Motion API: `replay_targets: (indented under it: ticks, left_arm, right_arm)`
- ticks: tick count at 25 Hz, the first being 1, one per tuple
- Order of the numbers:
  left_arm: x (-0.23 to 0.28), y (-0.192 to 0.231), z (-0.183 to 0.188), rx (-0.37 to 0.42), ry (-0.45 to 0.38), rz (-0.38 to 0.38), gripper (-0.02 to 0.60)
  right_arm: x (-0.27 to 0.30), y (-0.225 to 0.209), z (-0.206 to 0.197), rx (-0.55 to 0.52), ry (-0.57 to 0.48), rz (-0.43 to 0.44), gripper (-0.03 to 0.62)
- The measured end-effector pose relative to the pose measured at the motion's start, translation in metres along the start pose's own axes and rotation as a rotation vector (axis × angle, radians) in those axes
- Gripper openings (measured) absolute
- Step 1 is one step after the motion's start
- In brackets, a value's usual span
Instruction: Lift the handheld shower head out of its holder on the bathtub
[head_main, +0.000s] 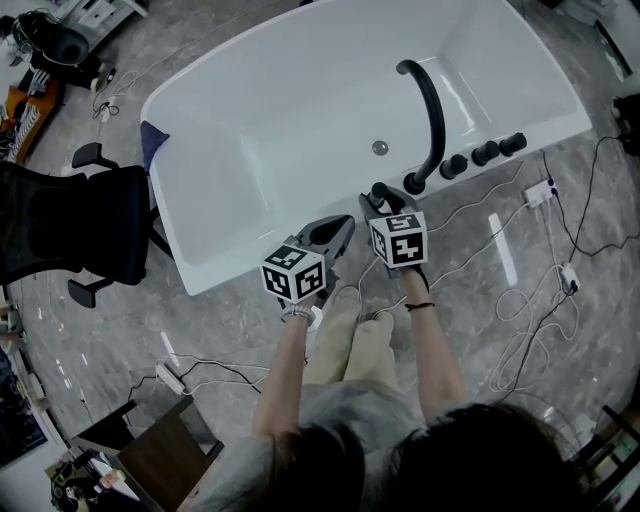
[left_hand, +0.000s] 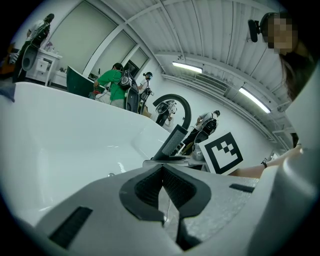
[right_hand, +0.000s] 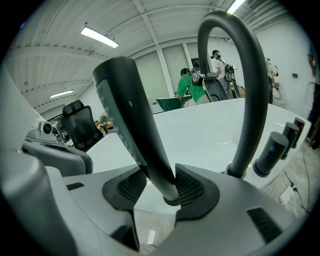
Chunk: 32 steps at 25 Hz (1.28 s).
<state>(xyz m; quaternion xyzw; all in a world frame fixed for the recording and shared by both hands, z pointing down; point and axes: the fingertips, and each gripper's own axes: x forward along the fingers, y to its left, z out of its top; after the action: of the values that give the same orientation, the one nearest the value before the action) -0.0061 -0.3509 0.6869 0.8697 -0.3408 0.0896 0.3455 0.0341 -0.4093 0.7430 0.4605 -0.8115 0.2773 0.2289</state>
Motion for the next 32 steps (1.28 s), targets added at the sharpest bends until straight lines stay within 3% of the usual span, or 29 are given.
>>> replay_targets:
  ticks: [13, 32]
  left_arm:
    - [-0.004, -0.002, -0.001, -0.016, 0.009, 0.005, 0.005]
    - [-0.018, -0.033, 0.019, 0.000, -0.025, -0.011, 0.005]
  right_arm:
    - [-0.004, -0.002, 0.001, -0.048, 0.030, -0.050, 0.138]
    - [-0.055, 0.012, 0.039, -0.055, -0.054, -0.073, 0.135]
